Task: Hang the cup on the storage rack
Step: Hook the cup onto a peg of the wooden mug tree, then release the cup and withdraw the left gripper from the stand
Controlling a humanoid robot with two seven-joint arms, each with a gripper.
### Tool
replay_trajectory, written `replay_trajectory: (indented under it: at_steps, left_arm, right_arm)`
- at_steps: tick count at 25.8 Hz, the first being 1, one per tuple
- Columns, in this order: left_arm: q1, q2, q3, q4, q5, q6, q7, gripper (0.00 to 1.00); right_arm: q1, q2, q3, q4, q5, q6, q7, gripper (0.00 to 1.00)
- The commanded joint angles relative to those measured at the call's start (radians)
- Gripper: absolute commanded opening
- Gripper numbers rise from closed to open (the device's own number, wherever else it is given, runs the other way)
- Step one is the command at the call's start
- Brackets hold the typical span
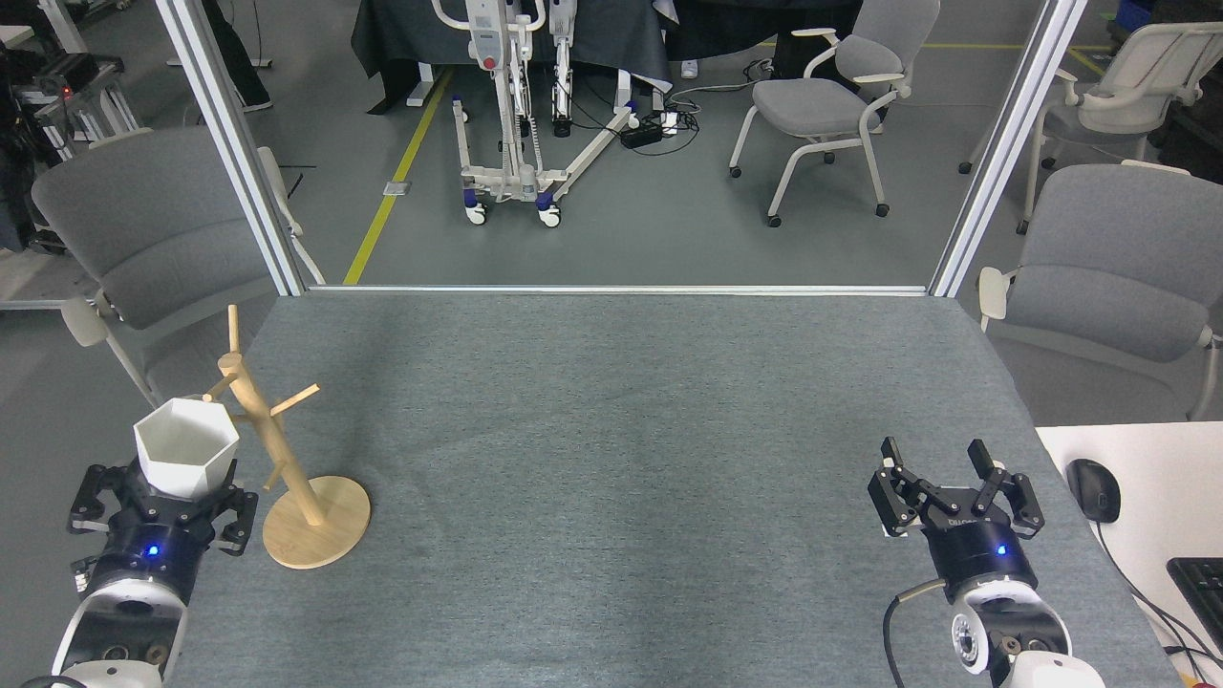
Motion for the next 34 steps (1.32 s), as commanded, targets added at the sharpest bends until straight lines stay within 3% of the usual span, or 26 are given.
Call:
replay_trajectory:
  at_steps: [1, 2, 3, 5, 6, 7, 12, 24, 26, 29, 34]
  left_arm:
    - [0.007, 0.001, -0.025, 0.000, 0.001, -0.002, 0.000, 0.00]
    - [0.007, -0.001, -0.026, 0.000, 0.001, -0.002, -0.001, 0.04]
    - [0.007, -0.002, -0.026, 0.000, 0.000, 0.000, -0.001, 0.22]
    - [0.006, -0.005, -0.026, 0.001, 0.001, 0.007, 0.002, 0.68]
    - [0.006, -0.007, -0.026, 0.001, 0.001, 0.011, 0.008, 0.83]
    - [0.006, -0.007, -0.026, 0.001, 0.001, 0.011, 0.009, 0.90]
    - [0.006, -0.008, -0.025, 0.003, 0.006, 0.012, 0.015, 0.98]
    - [0.055, -0.031, -0.019, 0.032, 0.012, 0.012, 0.061, 0.98]
    - [0.058, -0.040, -0.019, 0.050, 0.012, 0.012, 0.066, 0.98]
    - [0.058, -0.047, -0.019, 0.070, 0.012, 0.012, 0.075, 0.98]
    - [0.059, -0.074, -0.022, 0.072, 0.015, 0.007, 0.081, 0.98]
  right_arm:
    - [-0.010, -0.003, 0.000, 0.010, 0.000, -0.002, -0.003, 1.00]
    - [-0.010, -0.004, 0.000, 0.010, -0.001, -0.002, -0.003, 1.00]
    - [-0.012, -0.004, 0.000, 0.012, -0.001, -0.002, -0.001, 1.00]
    - [-0.013, -0.001, -0.001, 0.013, 0.000, -0.002, -0.001, 1.00]
    - [-0.013, 0.005, -0.003, 0.013, 0.000, -0.002, -0.001, 1.00]
    - [-0.013, 0.006, -0.003, 0.013, 0.002, 0.000, -0.001, 1.00]
    - [-0.013, -0.004, -0.003, 0.013, -0.003, -0.003, -0.001, 1.00]
    - [-0.012, 0.008, 0.016, 0.010, 0.002, -0.006, 0.000, 1.00]
    - [-0.012, 0.023, 0.016, 0.007, 0.017, -0.006, 0.000, 1.00]
    - [-0.004, 0.074, 0.013, -0.037, 0.102, -0.006, 0.000, 1.00]
    - [0.063, 0.166, 0.002, -0.108, 0.146, -0.006, -0.001, 1.00]
